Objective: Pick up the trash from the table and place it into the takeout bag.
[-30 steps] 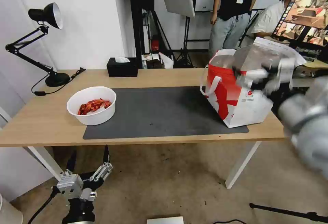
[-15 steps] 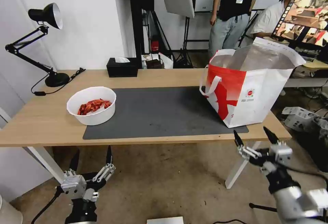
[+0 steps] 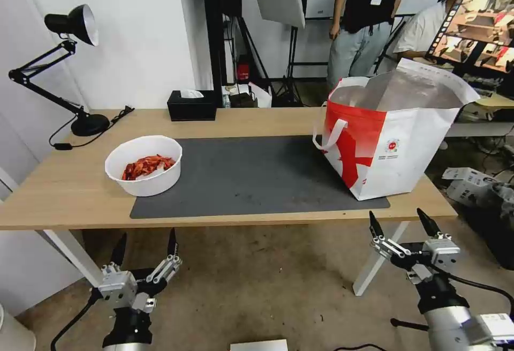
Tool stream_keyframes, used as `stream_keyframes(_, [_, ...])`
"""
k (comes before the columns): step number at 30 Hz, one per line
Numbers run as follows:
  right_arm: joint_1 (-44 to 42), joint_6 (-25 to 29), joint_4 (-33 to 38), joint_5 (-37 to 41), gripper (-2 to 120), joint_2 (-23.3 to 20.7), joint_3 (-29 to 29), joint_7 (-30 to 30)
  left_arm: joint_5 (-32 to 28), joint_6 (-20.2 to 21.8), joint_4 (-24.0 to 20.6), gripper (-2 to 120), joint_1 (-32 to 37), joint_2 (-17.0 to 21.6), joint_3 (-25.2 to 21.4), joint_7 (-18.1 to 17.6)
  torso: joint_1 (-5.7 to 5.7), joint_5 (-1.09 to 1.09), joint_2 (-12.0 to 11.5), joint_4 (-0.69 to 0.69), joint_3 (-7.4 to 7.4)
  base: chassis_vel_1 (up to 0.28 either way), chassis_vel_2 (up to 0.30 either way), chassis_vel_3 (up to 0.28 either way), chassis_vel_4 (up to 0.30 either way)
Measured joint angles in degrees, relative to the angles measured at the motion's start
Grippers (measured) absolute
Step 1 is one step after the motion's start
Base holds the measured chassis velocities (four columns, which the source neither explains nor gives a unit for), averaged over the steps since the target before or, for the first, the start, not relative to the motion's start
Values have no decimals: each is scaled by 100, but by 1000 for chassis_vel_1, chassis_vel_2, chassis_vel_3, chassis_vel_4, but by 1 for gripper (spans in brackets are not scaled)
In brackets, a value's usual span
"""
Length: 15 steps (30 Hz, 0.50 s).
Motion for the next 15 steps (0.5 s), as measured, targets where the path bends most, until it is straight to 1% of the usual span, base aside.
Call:
stream_keyframes(1, [14,-32,-8,-4,100,-21,-22,1,-188,401,-10,100,-371,85,-125,35,0,-2,0,1,0,0,0,0,0])
stream_keyframes(2, [44,-69,-16,-8,100,-46,-54,2,-404,729,-14,100,-667,239,-207,-4,0,-2,0,-1,0,0,0,0,0])
stream_keyframes(3, [44,-69,-16,-8,100,-46,-54,2,-404,729,-14,100,-667,239,-207,-4,0,-2,0,-1,0,0,0,0,0])
stream_keyframes(4, [96,-116,-36,-12,100,-82,-106,5,-714,1078,-14,100,-974,453,-288,-125,0,-2,0,-3,0,0,0,0,0])
stream_keyframes(5, [214,-193,-69,-16,100,-167,-221,14,-1121,1471,-14,100,-1272,683,-467,-282,1,-2,0,-7,0,0,0,0,0])
stream_keyframes(6, [214,-193,-69,-16,100,-167,-221,14,-1121,1471,-14,100,-1272,683,-467,-282,1,-2,0,-7,0,0,0,0,0])
stream_keyframes(7, [374,-299,-116,-16,100,-299,-370,31,-1428,1755,-14,100,-1439,834,-702,-393,1,-2,0,-5,0,0,0,0,0])
stream_keyframes(8, [509,-367,-153,-33,100,-394,-498,56,-1749,2001,31,100,-1638,1019,-873,-479,1,1,0,11,1,0,0,0,0])
stream_keyframes(9, [545,-398,-170,-56,100,-424,-577,79,-2066,2238,157,100,-1899,1301,-958,-638,1,1,0,5,1,50,14,38,51])
stream_keyframes(10, [545,-398,-170,-56,100,-424,-577,79,-2066,2238,157,100,-1899,1301,-958,-638,1,1,0,5,1,50,14,38,51])
stream_keyframes(11, [547,-420,-177,-68,100,-428,-627,92,-2293,2367,293,100,-2110,1502,-979,-733,1,-1,0,3,1,-3,-2,38,51])
stream_keyframes(12, [549,-427,-178,-85,100,-425,-656,97,-2599,2539,531,100,-2440,1781,-985,-859,1,-4,0,-1,1,0,0,0,0])
stream_keyframes(13, [546,-439,-181,-96,100,-417,-681,97,-2825,2655,748,100,-2683,2010,-977,-941,1,-1,0,-4,0,0,0,0,0])
stream_keyframes(14, [546,-439,-181,-96,100,-417,-681,97,-2825,2655,748,100,-2683,2010,-977,-941,1,-1,0,-4,0,0,0,0,0])
stream_keyframes(15, [550,-450,-183,-103,100,-411,-697,97,-3071,2790,1006,100,-2960,2267,-937,-1006,1,-3,0,-3,1,0,0,0,0])
